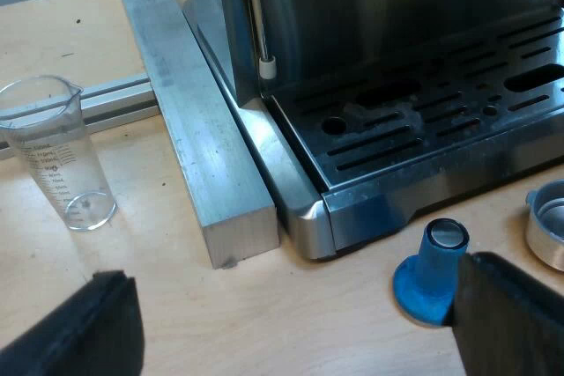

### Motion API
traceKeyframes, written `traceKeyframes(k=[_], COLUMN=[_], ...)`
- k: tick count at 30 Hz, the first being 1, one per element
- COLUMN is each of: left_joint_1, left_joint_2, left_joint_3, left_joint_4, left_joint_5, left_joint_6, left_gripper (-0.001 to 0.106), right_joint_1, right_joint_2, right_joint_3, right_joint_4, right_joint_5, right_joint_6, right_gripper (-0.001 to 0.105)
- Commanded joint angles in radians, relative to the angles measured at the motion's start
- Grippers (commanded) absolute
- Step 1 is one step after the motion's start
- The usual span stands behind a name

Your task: Put the handle in the coffee machine

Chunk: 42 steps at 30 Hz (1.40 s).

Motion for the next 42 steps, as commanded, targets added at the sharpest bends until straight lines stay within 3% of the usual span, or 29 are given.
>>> traceKeyframes(k=[1,6,11,19,28,35,39,42], left_joint_1=[-0.003,-0.003,-0.003,-0.06,-0.163,-0.265,-0.332,-0.402], left_joint_2=[-0.136,-0.136,-0.136,-0.103,0.039,0.103,0.121,0.124], left_joint_3=[-0.001,-0.001,-0.001,-0.043,-0.145,-0.166,-0.165,-0.165], left_joint_4=[-0.021,-0.021,-0.019,0.017,0.019,0.019,0.019,0.019], left_joint_5=[-0.009,0.003,0.022,0.024,0.113,0.163,0.183,0.234], left_joint_6=[-0.017,-0.017,-0.029,-0.04,-0.037,-0.037,-0.037,-0.022], left_gripper=[0.073,0.073,0.073,0.071,0.071,0.071,0.071,0.071], right_joint_1=[0.0,0.0,0.0,0.0,0.0,0.036,0.093,0.153], right_joint_2=[-0.045,-0.045,-0.04,-0.026,0.15,0.308,0.409,0.487], right_joint_3=[-0.007,-0.007,-0.007,-0.049,-0.169,-0.268,-0.322,-0.368], right_joint_4=[-0.006,-0.006,-0.006,0.047,0.056,0.134,0.224,0.288], right_joint_5=[-0.001,-0.001,-0.001,-0.001,-0.012,-0.012,-0.012,-0.009], right_joint_6=[-0.002,-0.002,0.052,0.057,0.057,0.052,0.014,0.012], right_gripper=[0.063,0.063,0.063,0.063,0.063,0.063,0.063,0.063])
